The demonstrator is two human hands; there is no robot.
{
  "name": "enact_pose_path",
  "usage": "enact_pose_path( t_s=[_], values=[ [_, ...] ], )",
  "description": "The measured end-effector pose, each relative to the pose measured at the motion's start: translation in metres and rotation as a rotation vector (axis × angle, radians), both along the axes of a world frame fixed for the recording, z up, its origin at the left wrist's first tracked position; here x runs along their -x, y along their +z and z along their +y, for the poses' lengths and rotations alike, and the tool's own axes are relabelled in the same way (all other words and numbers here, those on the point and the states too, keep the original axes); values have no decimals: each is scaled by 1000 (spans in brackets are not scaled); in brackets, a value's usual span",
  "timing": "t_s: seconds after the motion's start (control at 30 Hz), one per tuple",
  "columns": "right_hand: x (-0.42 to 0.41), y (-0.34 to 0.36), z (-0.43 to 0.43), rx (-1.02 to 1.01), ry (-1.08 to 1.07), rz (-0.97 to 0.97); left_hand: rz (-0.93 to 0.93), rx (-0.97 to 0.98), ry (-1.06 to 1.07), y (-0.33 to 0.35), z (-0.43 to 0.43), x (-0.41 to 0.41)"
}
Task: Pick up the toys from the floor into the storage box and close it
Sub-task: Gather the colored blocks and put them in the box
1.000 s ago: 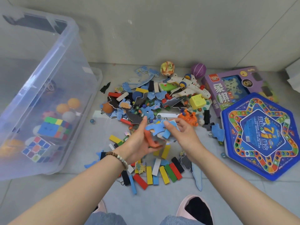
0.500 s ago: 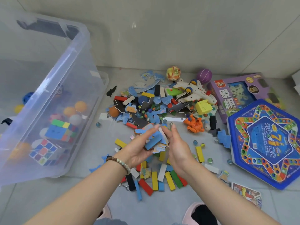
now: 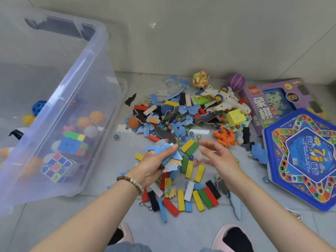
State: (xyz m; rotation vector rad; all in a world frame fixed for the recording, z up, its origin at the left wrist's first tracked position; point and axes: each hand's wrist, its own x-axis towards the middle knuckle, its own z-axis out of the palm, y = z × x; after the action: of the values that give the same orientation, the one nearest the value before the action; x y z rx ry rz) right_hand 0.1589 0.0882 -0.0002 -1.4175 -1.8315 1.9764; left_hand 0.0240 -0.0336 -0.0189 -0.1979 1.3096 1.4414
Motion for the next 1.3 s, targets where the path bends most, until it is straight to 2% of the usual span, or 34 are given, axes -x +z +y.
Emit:
enact_pose_path(
  t_s=[0.17, 0.4, 0.63, 0.9, 1.07, 1.2, 1.3],
  values=[
    [-10, -26, -12, -241, 136, -220, 28, 51, -40, -4, -9, 7],
    [2, -54, -47, -430, -33, -429, 27, 62, 4, -5, -19, 11],
    [15, -62, -43, -420, -5, -241, 17, 48, -20, -1, -24, 10],
    [21, -68, -20, -364, 83, -209, 13, 43, -31, 2, -24, 11],
    [25, -50, -19, -316, -8, -70, 2, 77, -82, 2, -25, 10],
    [33, -6, -28, -153, 138, 156, -38, 40, -111, 3, -24, 9],
    [33, 6, -32, -99, 282, 199, -115, -21, -111, 6, -23, 8]
  ],
)
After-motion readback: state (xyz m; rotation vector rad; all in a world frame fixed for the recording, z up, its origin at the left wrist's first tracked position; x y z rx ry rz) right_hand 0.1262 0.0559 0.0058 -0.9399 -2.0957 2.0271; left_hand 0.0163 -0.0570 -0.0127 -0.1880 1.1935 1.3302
